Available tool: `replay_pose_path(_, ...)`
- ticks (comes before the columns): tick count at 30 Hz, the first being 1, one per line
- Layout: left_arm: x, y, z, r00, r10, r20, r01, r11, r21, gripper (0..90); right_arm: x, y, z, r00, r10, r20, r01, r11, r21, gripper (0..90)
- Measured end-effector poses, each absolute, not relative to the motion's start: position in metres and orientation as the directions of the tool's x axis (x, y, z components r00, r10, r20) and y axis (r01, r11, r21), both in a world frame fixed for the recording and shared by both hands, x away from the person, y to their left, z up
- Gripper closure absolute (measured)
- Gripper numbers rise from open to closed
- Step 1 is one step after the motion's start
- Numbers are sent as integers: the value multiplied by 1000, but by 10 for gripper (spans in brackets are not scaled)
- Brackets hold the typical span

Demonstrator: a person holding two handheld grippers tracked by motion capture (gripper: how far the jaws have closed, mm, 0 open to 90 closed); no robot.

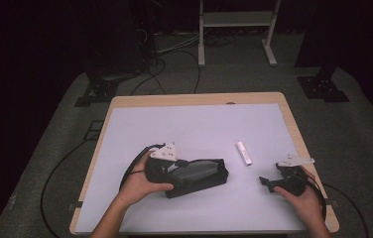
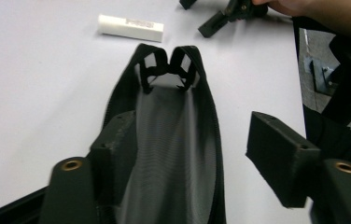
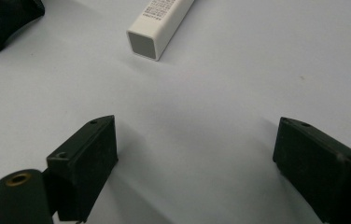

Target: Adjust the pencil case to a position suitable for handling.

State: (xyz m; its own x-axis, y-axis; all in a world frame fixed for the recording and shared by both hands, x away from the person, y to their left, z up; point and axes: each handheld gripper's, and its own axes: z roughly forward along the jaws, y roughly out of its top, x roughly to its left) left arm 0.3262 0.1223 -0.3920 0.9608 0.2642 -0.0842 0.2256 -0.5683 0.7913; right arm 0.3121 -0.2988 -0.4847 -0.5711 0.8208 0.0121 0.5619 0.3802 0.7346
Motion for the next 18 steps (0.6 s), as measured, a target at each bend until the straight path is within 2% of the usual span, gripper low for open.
replay_pose_path(6,328,134,-385,950,301,-84,244,-547,801,187,312,-299,-485,-571,821,13,563,379,734,126)
replay_pose_path(18,331,163,-382,912,403,-80,302,-526,795,103,312,-299,-485,-572,820,12,562,381,734,127)
